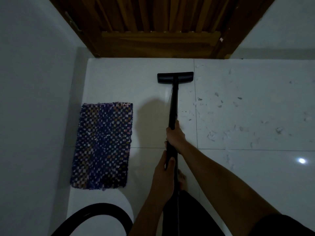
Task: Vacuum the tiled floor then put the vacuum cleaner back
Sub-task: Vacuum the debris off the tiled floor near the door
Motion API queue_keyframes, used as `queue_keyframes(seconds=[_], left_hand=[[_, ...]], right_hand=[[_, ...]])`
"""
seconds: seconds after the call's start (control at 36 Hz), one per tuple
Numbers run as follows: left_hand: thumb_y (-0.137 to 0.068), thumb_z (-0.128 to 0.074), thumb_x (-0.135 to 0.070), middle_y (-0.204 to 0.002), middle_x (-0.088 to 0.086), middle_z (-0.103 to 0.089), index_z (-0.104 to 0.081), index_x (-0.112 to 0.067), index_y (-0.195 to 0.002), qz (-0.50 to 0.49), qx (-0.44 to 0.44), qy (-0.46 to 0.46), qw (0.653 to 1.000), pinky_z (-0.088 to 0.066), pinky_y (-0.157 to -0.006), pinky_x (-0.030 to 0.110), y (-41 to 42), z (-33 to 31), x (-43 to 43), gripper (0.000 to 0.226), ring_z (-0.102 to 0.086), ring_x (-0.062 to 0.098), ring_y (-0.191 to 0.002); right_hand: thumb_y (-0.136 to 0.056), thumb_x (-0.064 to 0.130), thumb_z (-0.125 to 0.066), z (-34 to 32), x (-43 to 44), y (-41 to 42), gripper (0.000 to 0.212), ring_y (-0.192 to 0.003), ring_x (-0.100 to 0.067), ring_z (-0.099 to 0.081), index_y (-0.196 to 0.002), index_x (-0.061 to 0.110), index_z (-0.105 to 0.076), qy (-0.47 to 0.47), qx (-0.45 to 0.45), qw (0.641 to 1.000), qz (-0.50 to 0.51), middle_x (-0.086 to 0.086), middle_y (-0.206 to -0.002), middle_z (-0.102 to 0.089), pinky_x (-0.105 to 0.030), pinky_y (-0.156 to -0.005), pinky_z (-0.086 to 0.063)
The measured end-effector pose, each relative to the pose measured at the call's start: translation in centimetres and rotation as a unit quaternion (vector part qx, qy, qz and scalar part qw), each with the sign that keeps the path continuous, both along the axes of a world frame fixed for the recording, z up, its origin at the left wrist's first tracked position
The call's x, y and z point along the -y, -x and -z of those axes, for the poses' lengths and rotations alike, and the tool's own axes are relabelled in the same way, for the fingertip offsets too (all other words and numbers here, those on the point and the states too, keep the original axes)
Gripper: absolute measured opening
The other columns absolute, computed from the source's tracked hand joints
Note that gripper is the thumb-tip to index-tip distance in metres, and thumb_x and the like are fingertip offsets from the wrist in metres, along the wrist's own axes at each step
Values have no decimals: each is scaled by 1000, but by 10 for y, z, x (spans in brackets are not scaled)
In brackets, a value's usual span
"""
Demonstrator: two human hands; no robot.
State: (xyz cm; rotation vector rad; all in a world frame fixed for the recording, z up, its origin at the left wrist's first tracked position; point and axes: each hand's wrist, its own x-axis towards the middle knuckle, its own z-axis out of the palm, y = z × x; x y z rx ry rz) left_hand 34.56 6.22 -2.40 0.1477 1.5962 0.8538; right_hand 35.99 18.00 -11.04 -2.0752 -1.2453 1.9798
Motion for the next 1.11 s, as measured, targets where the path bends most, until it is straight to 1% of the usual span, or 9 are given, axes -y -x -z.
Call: queue_keyframes(seconds=[0.06,0.17,0.33,0.58,0.69,0.83,0.97,1.06,1.11], left_hand=[[-100,-38,-20,-88,13,-64,-34,-20,-144,12,-11,-2,1000,-46,-42,13,-2,-2,6,44,-57,5,-52],[-101,-37,-20,-71,6,-58,-34,-23,-142,33,-19,-12,999,-41,-36,14,-10,-9,21,42,-53,3,-36],[-100,-37,-20,-83,7,-61,-36,-21,-141,40,-34,-11,999,-45,-43,13,-27,-14,45,41,-57,11,-60],[-101,-36,-20,-75,14,-54,-38,-26,-141,17,-16,-23,999,-42,-36,17,-59,-21,86,40,-48,6,-34],[-101,-36,-20,-73,12,-55,-38,-25,-141,8,-25,-16,1000,-42,-36,17,-80,-18,105,41,-49,7,-37],[-100,-38,-21,-79,7,-60,-39,-25,-140,4,-33,-5,999,-47,-42,21,-104,-17,130,40,-58,16,-62],[-101,-37,-24,-73,5,-59,-39,-29,-140,12,-37,4,999,-45,-51,30,-121,-10,154,40,-53,17,-54],[-100,-38,-24,-92,17,-65,-38,-28,-141,9,-37,9,999,-47,-55,32,-128,-7,168,41,-55,17,-55],[-100,-38,-24,-124,29,-56,-37,-28,-142,5,-35,16,999,-54,-69,46,-131,-5,175,42,-64,36,-75]], right_hand=[[-100,21,-38,0,7,-3,61,-53,-16,-51,-152,36,-10,1,2,1000,8,-13,-102,-54,-23,-41,-44],[-100,20,-37,-1,23,-12,61,-50,-16,-50,-152,35,-11,-8,8,1000,8,-14,-100,-55,-19,-37,-40],[-100,19,-37,-12,46,-33,60,-50,-14,-51,-152,33,-10,-19,6,1000,0,-14,-100,-57,-15,-33,-37],[-100,19,-37,-15,87,-61,63,-50,-17,-52,-152,35,-7,-9,-15,1000,-10,-15,-96,-55,-20,-37,-41],[-100,20,-37,-16,106,-78,64,-52,-17,-52,-152,36,-5,1,-18,1000,-24,-15,-100,-55,-20,-36,-42],[-99,21,-37,-15,131,-100,64,-51,-18,-53,-152,36,-5,2,-13,999,-30,-14,-90,-57,-23,-40,-44],[-100,21,-37,-16,155,-118,62,-50,-17,-52,-153,34,-6,4,-2,999,-32,-14,-92,-57,-17,-33,-39],[-100,22,-37,-16,169,-125,63,-51,-16,-51,-153,33,-5,1,2,999,-36,-10,-85,-56,-15,-33,-38],[-100,21,-37,-15,177,-129,62,-50,-16,-51,-153,32,-6,7,3,1000,-30,-6,-77,-52,-15,-32,-38]])
